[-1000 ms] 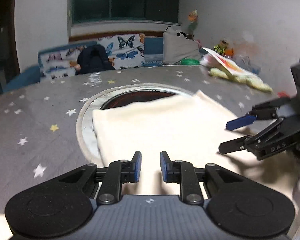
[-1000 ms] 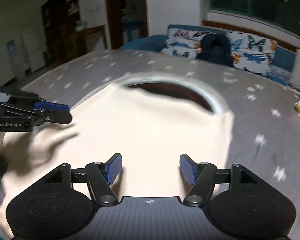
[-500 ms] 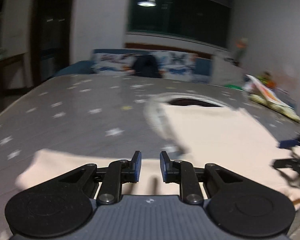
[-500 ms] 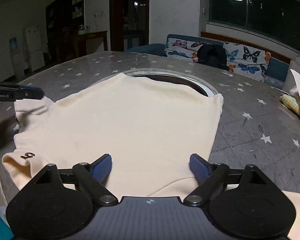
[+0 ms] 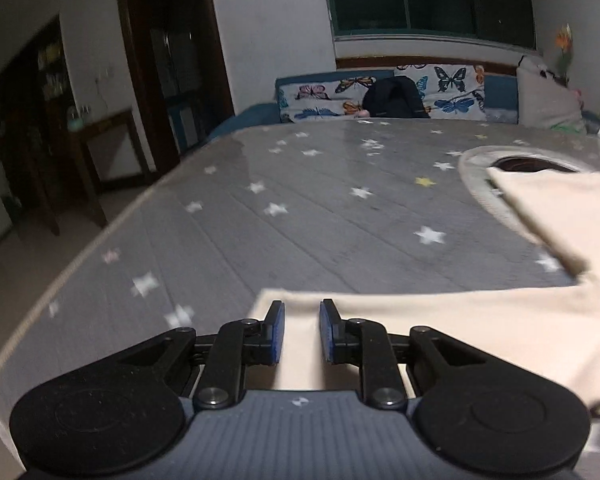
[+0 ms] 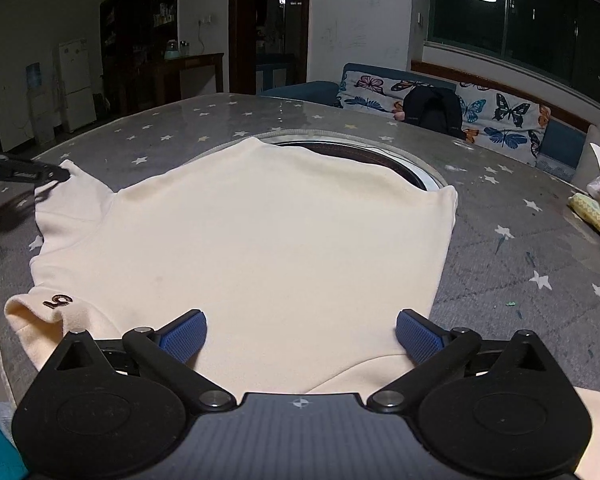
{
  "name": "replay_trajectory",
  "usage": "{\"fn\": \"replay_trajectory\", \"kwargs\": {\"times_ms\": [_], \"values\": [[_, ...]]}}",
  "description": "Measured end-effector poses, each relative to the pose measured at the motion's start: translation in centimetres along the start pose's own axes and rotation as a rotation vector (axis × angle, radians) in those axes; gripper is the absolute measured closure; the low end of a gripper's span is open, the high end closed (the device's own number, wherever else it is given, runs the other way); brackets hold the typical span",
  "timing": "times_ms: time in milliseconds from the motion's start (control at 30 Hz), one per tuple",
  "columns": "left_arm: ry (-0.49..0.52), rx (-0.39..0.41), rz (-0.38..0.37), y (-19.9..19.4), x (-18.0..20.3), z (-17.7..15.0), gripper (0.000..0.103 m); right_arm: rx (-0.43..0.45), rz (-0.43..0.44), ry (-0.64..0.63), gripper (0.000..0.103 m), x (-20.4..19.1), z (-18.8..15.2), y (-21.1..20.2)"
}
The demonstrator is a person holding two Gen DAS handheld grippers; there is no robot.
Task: Fold clothes
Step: 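Release the shirt and smooth it flat with both grippers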
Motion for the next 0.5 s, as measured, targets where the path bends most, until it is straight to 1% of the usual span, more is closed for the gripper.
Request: {"fn": "replay_trajectory", "kwargs": {"times_ms": [67,233,333,433,500], "values": [[0.052,0.018,0.032,0.9,0.0,0.3,0.083,-0.003,0.003,0.003,0.000,0.0,0.0,0.0],[0.121,0.041,0.031,1.3,0.3,0.3,0.082,-0.005,0.004,0.002,0.000,0.0,-0.1,0.1],[0.110,0.028,0.030,1.0,0.3,0.6,0.081,-0.007,0.007,0.005,0.000,-0.1,0.0,0.2],[0.070,0.042,0.016,-0.2,0.5,1.3,0.081,-0.009,0.006,0.004,0.000,-0.2,0.0,0.2],[0.078,0.090,-0.023,-2.4,1.7,2.0,0.081,-0.011,-0.007,-0.011,0.000,-0.5,0.2,0.1]]}}
Point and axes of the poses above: each gripper's, at about its wrist camera, not at the fingertips, and y roughly the way its jaws point, x to its right, z to its top, the point moved 3 cm from there along y, roughly the way its jaws point, and after that the axes turned 7 degrees about y, right-handed, at the moved point
